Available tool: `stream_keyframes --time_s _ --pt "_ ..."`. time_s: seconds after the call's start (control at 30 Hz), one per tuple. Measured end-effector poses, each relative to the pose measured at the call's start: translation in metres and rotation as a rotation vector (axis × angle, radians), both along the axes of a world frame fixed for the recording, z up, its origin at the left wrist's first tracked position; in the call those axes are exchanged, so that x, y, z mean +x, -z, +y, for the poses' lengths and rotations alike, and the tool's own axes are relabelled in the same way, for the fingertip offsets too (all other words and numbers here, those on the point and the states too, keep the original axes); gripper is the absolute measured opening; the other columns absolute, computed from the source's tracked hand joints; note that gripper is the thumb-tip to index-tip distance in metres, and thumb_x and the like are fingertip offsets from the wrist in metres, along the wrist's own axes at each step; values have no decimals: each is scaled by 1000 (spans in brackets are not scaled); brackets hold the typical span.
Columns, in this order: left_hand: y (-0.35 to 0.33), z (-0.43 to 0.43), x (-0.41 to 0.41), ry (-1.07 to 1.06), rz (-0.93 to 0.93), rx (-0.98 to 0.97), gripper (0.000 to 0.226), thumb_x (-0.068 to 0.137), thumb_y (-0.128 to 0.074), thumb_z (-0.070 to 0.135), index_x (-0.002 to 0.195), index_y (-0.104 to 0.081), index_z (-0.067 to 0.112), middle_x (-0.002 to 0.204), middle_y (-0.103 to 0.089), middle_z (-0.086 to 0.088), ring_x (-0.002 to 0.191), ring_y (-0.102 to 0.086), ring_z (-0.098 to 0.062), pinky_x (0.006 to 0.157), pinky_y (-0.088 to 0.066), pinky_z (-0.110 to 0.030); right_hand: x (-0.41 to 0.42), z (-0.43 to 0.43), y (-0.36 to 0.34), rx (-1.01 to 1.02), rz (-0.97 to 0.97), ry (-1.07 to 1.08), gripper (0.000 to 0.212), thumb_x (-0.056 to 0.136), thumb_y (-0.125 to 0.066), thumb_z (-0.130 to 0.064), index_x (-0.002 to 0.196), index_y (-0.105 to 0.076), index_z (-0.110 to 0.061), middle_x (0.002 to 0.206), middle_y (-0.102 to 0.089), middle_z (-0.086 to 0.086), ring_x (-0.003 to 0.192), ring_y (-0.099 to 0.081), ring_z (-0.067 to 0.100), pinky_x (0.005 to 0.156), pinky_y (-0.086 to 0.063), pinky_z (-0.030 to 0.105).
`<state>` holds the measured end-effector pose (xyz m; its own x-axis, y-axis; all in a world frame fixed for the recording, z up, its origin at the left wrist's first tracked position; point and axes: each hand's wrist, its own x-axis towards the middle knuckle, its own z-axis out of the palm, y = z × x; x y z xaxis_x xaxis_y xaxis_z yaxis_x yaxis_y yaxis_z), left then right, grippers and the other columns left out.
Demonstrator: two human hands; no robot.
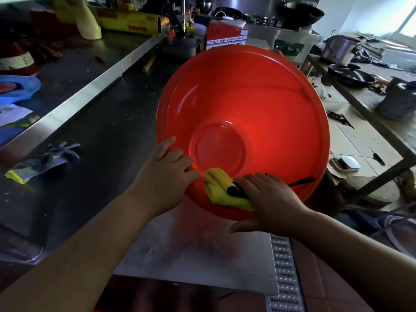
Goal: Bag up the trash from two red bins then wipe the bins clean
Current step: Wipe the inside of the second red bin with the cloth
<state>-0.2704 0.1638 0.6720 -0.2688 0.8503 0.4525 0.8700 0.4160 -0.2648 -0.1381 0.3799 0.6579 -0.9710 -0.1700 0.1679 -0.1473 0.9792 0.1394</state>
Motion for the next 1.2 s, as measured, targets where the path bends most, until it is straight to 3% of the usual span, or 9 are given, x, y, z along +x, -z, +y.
stream_keyframes --time_s 0.13,0.2,0.33,0.5,0.63,0.77,0.9,1.1,1.2 --pt "-1 14 16 2 -20 -145 24 46 -63 14 70 -65 14 66 -59 -3 66 -59 -26 97 -42 -57 1 -4 0 -114 22 -24 88 61 -40 -89 114 -54 -20 94 -64 -3 81 -63 23 71 -48 33" --pt "2 17 21 3 -54 -220 26 39 -70 15 64 -65 17 61 -60 -1 59 -59 -24 82 -50 -46 1 -8 2 -135 32 -42 83 67 -35 -88 113 -54 -21 91 -63 -3 80 -62 23 70 -47 33" --pt "2 13 19 28 -71 -303 13 43 -68 14 54 -62 18 53 -55 1 50 -54 -22 59 -45 -31 0 -5 0 -160 35 -68 71 74 -41 -77 109 -59 -19 83 -65 0 70 -64 25 62 -48 31" --pt "3 6 17 58 -72 -312 12 46 -57 14 55 -63 20 56 -56 2 51 -55 -22 57 -44 -32 3 18 -9 -18 -6 -194 52 76 -44 -58 104 -68 -21 74 -63 -2 59 -64 23 52 -46 28" --pt "0 11 20 48 -84 -336 15 41 -67 15 54 -63 22 56 -56 4 52 -55 -21 60 -43 -30 15 16 -14 -36 -128 -116 62 75 -36 -65 116 -63 -28 94 -61 1 81 -62 26 68 -50 42" --pt "0 17 28 65 -138 -343 16 39 -67 12 50 -60 21 54 -54 3 49 -54 -22 54 -40 -28 11 0 -16 74 -485 111 90 70 2 -76 144 -24 -34 141 -39 -5 128 -40 21 103 -29 42" --pt "1 21 38 91 -150 -395 19 36 -72 13 49 -59 20 53 -54 2 47 -52 -22 49 -39 -27 -15 -1 7 55 -601 163 66 94 -23 -62 149 -16 -25 150 -32 5 135 -33 26 106 -23 46" --pt "-1 23 40 137 -121 -369 12 49 -49 12 46 -58 19 50 -53 1 44 -50 -21 50 -36 -24 -66 17 68 -42 -715 281 67 98 -26 -56 152 -9 -21 156 -20 8 142 -20 30 111 -16 50" --pt "5 25 39 138 -93 -367 29 64 -37 13 49 -60 19 49 -53 1 40 -49 -20 50 -38 -24 -90 29 91 -52 -738 329 68 98 -27 -56 152 -7 -21 158 -16 7 144 -15 31 113 -13 51"
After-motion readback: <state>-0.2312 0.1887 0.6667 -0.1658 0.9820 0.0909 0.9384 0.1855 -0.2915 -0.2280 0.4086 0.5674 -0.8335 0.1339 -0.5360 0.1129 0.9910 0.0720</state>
